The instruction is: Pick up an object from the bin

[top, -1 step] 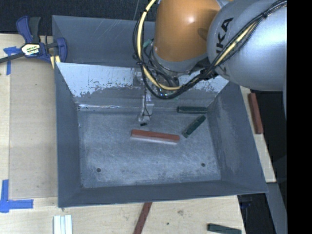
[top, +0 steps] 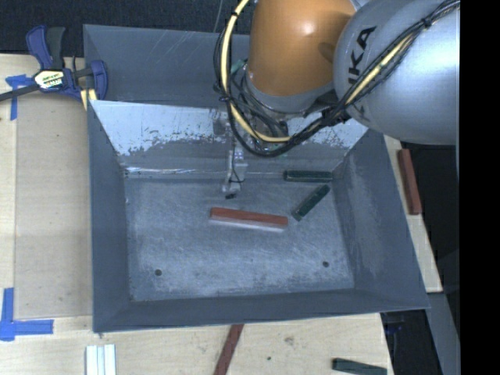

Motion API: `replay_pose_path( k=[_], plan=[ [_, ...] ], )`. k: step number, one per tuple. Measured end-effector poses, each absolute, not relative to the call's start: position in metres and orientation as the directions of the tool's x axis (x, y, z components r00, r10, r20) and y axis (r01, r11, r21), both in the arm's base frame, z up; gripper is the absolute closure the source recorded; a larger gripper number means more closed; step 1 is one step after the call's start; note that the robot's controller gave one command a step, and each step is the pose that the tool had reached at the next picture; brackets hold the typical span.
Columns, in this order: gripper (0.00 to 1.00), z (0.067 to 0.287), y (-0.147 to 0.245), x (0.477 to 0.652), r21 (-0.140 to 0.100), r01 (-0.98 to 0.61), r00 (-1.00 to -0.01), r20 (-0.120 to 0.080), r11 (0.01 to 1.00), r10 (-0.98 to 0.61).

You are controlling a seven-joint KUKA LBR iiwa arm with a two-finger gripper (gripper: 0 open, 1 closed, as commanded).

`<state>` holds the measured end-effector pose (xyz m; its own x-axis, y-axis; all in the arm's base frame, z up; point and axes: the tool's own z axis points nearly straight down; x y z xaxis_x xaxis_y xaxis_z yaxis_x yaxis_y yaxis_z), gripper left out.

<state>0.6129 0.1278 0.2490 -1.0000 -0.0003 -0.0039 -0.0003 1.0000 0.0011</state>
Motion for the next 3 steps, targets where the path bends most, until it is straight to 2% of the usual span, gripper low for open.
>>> replay_pose_path(
  k=[1,2,3],
  plan=[
    [0.00,0.198,0.103,0.612,0.002,-0.012,-1.000,-0.010,1.000,-0.012],
    [0.00,0.129,0.041,0.604,0.000,-0.036,-0.999,-0.007,0.999,-0.036],
    [1.00,0.071,0.044,0.571,0.001,-0.006,-1.000,-0.007,1.000,-0.006]
  ],
)
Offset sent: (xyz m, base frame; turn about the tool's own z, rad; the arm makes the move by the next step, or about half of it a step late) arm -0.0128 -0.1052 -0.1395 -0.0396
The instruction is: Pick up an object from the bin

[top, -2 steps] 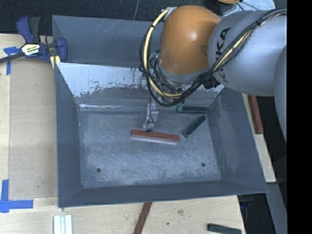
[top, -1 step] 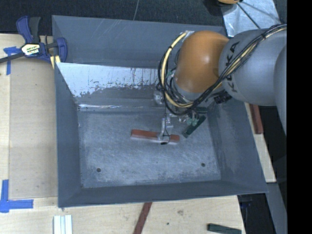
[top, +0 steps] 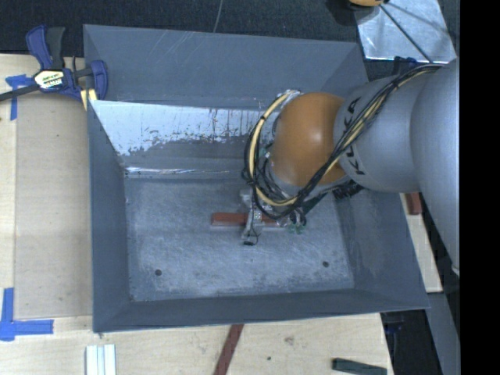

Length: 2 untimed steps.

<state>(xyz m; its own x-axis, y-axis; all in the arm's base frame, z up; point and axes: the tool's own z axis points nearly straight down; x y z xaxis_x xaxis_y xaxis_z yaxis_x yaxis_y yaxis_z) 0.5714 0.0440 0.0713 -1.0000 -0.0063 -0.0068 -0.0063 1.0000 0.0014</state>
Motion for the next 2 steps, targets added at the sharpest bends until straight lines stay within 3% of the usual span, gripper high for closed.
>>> replay_pose_path(
  k=[1,2],
  plan=[
    [1.00,0.071,0.044,0.571,0.002,-0.006,-1.000,-0.007,1.000,-0.006],
    [1.00,0.223,0.020,0.554,0.000,0.045,-0.999,-0.005,0.999,0.045]
  ],
)
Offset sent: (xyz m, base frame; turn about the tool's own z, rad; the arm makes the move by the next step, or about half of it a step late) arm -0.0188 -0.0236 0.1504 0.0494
